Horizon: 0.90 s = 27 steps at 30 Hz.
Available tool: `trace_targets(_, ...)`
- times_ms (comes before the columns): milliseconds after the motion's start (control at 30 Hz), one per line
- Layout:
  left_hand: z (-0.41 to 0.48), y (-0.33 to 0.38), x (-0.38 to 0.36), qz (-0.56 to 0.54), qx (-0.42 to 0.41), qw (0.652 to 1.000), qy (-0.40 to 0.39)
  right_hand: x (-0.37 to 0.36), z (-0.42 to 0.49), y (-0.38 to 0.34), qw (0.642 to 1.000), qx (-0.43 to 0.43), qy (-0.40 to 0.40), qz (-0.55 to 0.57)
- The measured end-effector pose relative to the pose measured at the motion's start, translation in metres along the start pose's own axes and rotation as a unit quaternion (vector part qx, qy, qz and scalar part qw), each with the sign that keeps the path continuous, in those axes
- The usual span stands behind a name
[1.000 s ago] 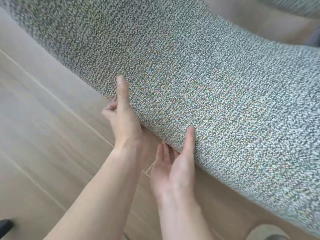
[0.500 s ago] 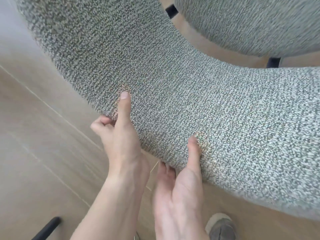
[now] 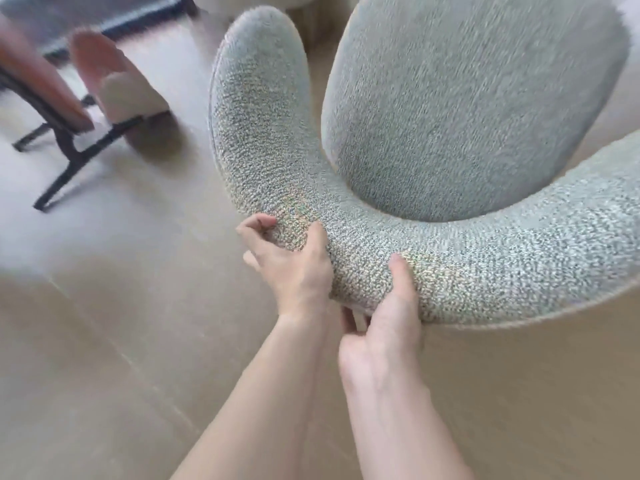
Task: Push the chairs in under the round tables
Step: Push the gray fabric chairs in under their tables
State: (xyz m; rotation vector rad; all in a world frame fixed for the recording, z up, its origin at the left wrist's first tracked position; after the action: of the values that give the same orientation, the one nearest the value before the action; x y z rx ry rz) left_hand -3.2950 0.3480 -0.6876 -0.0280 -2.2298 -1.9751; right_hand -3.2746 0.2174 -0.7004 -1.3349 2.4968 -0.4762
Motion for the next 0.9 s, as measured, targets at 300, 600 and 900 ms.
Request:
trace_targets(300, 0.006, 0.066, -0.106, 0.032, -0.014, 0.999, 0.006, -0.091, 0.015, -0.087, 0.997, 0.026, 0.068, 0.025)
trace_targets(600, 0.020, 0.119, -0.229, 0.026, -0.011, 0.999, -0.021, -0.180, 0.021, -0.184, 0.993, 0.070, 0.099, 0.005)
trace_targets(900, 0.025, 0.159, -0.320, 0.029, -0.001, 0.999, -0.042, -0.250, 0.030, -0.255, 0.992, 0.082, 0.096, -0.004)
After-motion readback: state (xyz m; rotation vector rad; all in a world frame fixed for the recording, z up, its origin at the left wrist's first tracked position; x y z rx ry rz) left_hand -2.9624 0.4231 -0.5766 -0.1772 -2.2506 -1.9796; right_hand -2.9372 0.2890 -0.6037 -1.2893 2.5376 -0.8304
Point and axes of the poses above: each hand's wrist, its own z-axis towards the middle knuckle, its own x-axis out of the back of the hand, y = z × x, the point moved 6 cm from there along z, towards the middle knuckle, and after that the axes turned 11 degrees about y, right-handed, at the moved point
